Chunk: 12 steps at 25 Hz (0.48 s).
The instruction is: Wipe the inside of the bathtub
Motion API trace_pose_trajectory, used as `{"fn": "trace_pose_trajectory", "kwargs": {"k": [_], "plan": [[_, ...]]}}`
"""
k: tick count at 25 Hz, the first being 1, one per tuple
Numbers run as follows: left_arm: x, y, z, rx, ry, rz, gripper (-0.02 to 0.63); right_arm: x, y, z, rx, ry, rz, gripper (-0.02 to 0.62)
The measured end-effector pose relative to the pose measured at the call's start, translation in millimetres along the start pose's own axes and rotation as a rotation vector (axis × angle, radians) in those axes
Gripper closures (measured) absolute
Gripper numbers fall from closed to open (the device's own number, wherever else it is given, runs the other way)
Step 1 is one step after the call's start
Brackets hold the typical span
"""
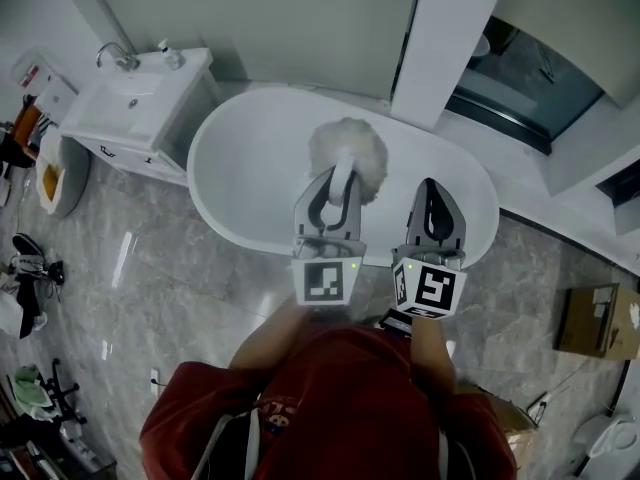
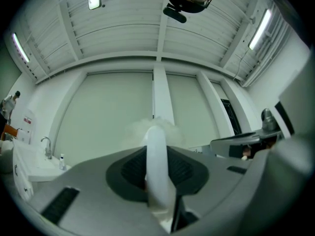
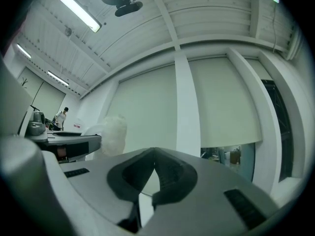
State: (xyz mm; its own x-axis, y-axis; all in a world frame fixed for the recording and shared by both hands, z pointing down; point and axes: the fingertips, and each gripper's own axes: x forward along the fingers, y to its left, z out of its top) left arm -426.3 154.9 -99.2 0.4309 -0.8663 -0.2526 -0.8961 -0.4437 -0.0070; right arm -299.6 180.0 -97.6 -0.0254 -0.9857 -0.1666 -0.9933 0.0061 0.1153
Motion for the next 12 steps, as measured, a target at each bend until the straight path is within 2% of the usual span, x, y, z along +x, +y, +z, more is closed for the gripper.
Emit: {"fn": "trace_pose_trajectory", "kwargs": {"k": [12], "plan": [[0.5, 11.7, -11.3, 0.002, 0.009, 0.021, 0.508, 3.9, 9.0, -8.9, -0.016, 0.016, 0.022, 0.584]]}}
